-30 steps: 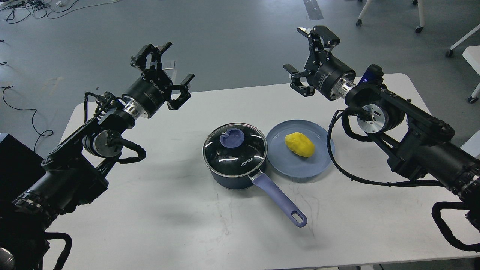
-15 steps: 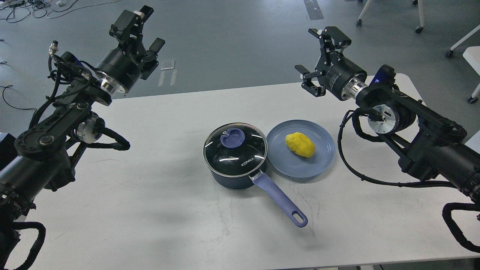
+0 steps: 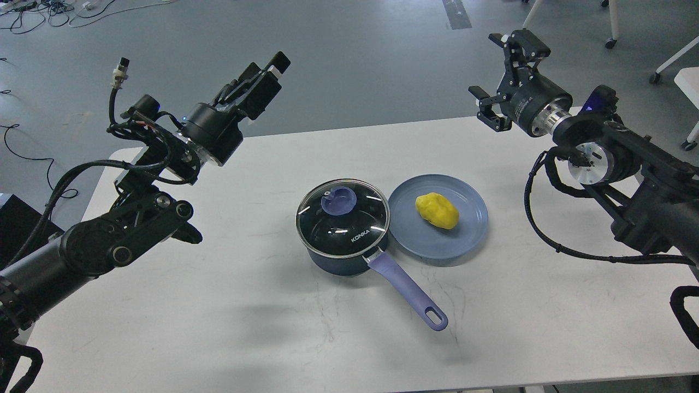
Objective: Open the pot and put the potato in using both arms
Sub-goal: 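Move the left gripper to the purple knob of the glass lid, then close the left gripper on the purple lid knob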
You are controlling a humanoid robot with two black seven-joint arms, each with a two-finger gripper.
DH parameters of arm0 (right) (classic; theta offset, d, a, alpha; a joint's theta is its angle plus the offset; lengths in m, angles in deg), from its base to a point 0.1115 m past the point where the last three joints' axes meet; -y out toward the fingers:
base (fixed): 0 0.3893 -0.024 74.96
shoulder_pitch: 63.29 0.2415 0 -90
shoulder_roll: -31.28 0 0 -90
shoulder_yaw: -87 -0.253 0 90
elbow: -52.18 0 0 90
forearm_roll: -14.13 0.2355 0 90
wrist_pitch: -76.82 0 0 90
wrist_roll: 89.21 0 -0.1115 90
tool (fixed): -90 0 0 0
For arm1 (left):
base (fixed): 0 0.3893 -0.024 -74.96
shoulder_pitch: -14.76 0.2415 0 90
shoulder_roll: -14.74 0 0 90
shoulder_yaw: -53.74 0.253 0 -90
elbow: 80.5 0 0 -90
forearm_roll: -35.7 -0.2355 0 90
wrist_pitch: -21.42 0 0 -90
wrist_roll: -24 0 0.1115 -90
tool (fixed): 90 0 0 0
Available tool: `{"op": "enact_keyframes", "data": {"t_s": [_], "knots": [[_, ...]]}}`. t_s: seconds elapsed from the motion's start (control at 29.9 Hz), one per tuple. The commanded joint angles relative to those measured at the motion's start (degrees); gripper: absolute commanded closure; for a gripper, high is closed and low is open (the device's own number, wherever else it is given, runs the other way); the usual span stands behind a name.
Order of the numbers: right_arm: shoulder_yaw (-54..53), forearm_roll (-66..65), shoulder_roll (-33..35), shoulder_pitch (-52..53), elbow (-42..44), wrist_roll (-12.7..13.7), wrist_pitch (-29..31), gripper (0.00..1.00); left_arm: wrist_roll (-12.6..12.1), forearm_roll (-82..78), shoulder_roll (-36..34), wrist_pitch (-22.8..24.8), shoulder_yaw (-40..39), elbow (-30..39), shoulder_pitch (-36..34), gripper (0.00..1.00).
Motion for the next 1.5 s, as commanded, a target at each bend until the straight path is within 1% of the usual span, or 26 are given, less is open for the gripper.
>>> {"op": "enact_keyframes", "data": {"t_s": [0.0, 0.1, 0.17, 0.3, 0.37, 0.5, 0.84, 0.9, 0.94, 1.0, 1.47], "knots": [[0.1, 0.0, 0.8, 0.7, 1.1, -0.1, -0.1, 0.00, 0.0, -15.0, -0.1, -4.2, 3.5, 0.0, 0.5, 0.02], [0.1, 0.0, 2.3, 0.5, 1.5, -0.1, 0.0, 0.00, 0.0, -22.5, -0.2, -4.2, 6.7, -1.3, 0.5, 0.02], [-0.1, 0.0, 3.4, -0.1, 1.7, -0.1, 0.0, 0.00, 0.0, -25.3, 0.3, -4.2, 6.8, -2.9, 0.5, 0.02], [-0.8, 0.1, 4.9, -1.0, 2.6, 0.2, 0.1, 0.00, 0.0, -32.5, 0.3, -4.2, 8.5, -3.3, 1.2, 0.02], [-1.4, 0.1, 4.9, -1.6, 3.9, 0.3, 0.1, 0.00, 0.0, -37.9, 0.5, -4.2, 9.4, -3.3, 2.8, 0.02], [-2.4, 0.1, 4.9, -2.3, 4.0, 0.3, 0.1, 0.00, 0.0, -38.1, 0.7, -4.2, 9.4, -3.5, 4.2, 0.02], [-2.4, 0.1, 4.9, -3.8, 4.1, 0.4, 0.2, 0.00, 0.0, -34.7, 1.4, -4.2, 9.4, -3.2, 4.1, 0.03], [-2.3, 0.1, 4.7, -3.8, 4.1, 0.4, 0.2, 0.00, 0.0, -34.7, 1.8, -4.2, 9.5, -3.5, 4.2, 0.04], [-2.2, 0.0, 4.6, -3.9, 4.1, 0.5, 0.2, 0.00, 0.0, -34.7, 1.9, -4.2, 9.6, -3.5, 4.3, 0.07], [-2.0, 0.0, 4.6, -3.9, 4.2, 0.5, 0.2, 0.00, 0.0, -34.7, 3.0, -4.2, 9.6, -3.5, 4.7, 0.07], [-1.5, 0.0, 4.8, -3.9, 4.3, 0.5, 0.2, 0.00, 0.0, -34.7, 3.9, -4.2, 9.6, -3.6, 5.3, 0.07]]}}
